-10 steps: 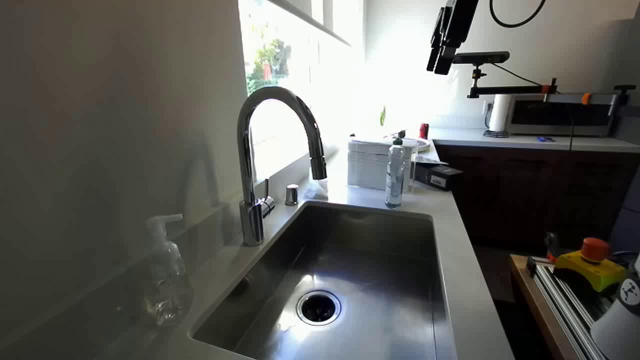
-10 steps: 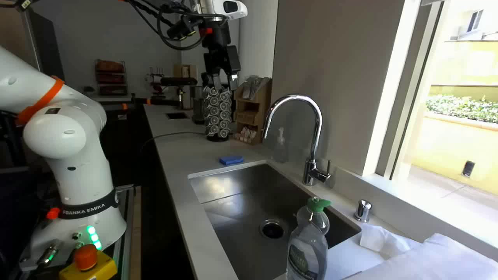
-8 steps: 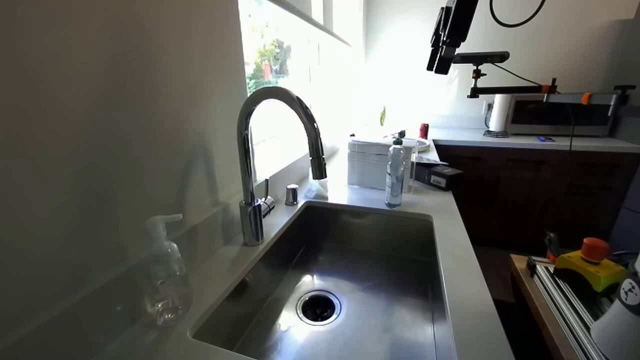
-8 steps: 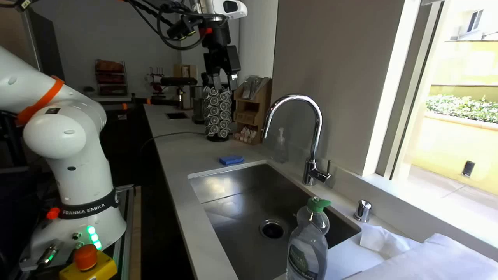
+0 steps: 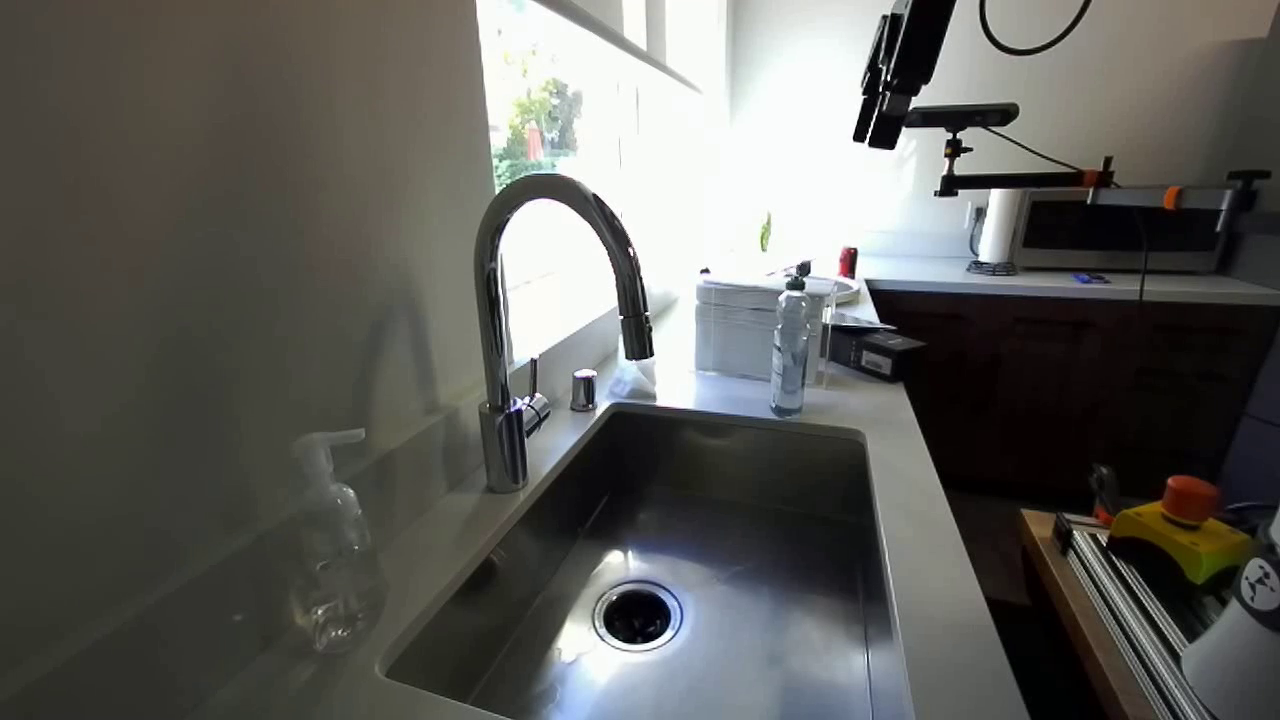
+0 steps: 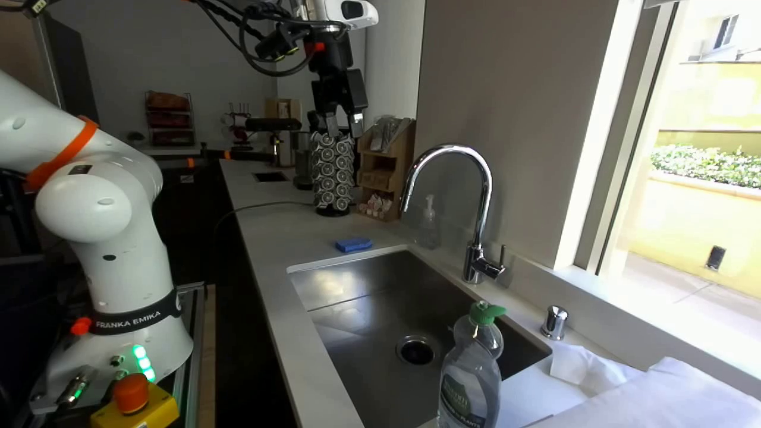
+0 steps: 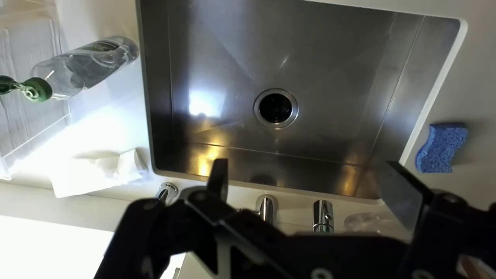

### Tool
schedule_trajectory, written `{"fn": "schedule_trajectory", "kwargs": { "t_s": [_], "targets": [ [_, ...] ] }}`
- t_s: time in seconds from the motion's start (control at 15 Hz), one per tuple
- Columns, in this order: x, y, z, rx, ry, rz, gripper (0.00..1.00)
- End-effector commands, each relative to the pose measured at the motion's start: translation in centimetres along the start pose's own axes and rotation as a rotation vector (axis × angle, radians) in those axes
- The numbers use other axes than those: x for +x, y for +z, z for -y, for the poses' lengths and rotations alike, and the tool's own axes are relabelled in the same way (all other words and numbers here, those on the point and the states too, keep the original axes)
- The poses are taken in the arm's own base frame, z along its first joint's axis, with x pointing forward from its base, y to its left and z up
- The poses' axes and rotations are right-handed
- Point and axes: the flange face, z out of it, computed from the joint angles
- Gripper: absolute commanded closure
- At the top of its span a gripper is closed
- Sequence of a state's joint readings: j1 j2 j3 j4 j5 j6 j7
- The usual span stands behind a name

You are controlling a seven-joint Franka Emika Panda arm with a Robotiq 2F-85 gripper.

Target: Pour some dishwashing liquid in the sink.

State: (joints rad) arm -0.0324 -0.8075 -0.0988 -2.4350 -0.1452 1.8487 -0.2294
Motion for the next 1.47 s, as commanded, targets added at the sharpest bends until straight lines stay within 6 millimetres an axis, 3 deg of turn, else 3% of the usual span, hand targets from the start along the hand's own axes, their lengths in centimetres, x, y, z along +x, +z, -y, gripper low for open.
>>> {"fn": "schedule_trajectory", "kwargs": {
  "t_s": [0.0,0.27,0.47,0.67,0.93,1.2,1.27,1.4],
  "targets": [
    [-0.1,0.4,-4.3,0.031,0.135,0.017,0.00],
    [-1.5,2.0,-12.2,0.055,0.367,0.050,0.00],
    [-1.8,3.7,-17.1,0.065,0.478,0.063,0.00],
    [-0.9,5.0,-20.9,0.073,0.567,0.063,0.00],
    [0.6,7.9,-24.4,0.081,0.689,0.084,0.00],
    [0.4,9.5,-28.3,0.053,0.836,0.114,0.00],
    [0.2,9.1,-26.3,0.067,0.750,0.114,0.00],
    [0.1,9.5,-27.8,0.050,0.796,0.125,0.00]
  ]
}}
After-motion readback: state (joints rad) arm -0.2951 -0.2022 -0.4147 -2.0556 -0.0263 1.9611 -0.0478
